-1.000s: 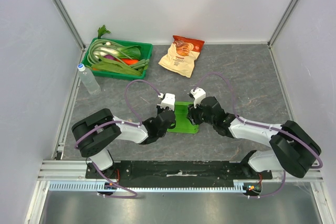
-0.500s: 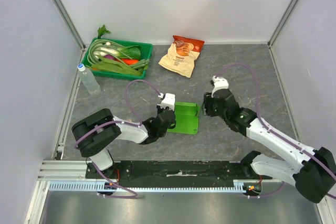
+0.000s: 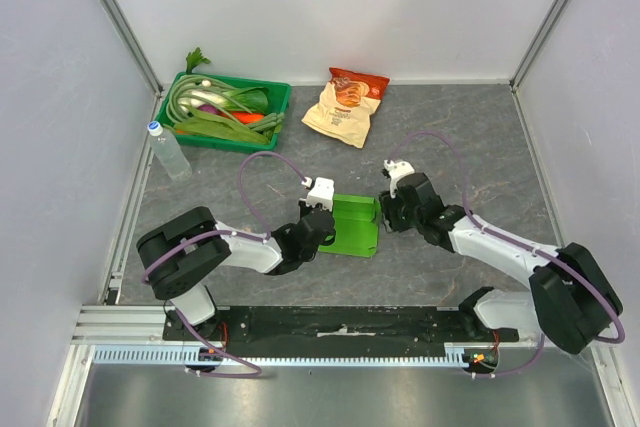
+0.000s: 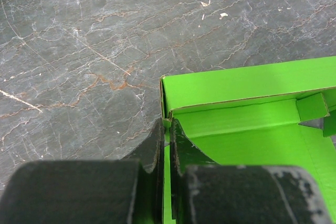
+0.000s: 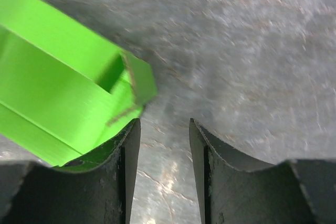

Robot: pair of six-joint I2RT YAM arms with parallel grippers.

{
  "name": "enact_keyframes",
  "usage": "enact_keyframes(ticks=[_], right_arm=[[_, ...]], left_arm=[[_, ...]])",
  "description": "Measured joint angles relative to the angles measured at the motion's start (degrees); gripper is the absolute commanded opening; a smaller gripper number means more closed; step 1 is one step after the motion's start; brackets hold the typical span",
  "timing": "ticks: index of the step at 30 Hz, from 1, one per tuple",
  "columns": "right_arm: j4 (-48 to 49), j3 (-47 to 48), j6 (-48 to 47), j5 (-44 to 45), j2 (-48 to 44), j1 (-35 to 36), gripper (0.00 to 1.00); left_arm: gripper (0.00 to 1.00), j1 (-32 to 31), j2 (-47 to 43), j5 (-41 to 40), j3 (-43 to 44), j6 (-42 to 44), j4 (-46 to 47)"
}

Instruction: Fold the paper box

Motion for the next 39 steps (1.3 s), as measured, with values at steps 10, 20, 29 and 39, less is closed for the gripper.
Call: enact_keyframes(ticks=[10,20,29,39], right_arm=[[13.0,-0.92,-4.02,-0.72,4.31,4.9,0.45],[19.78,-1.79,-5.09,4.17,6.84,6.78,0.36],[26.16,-2.6,-5.6,7.45,10.34,7.43,0.25],[34.62,-4.37,-5.6,12.79,14.47,8.63,0.34]], left_arm=[[0.02,-0.11,0.0,0.07,0.13,0.0,-0.26],[0.02,-0.2,0.0,0.13,0.13,-0.02,-0.26],[0.02,-0.2,0.0,-0.04,0.13,0.0,-0.31],[0.02,-0.22,0.0,0.31,0.13,0.0,-0.24]])
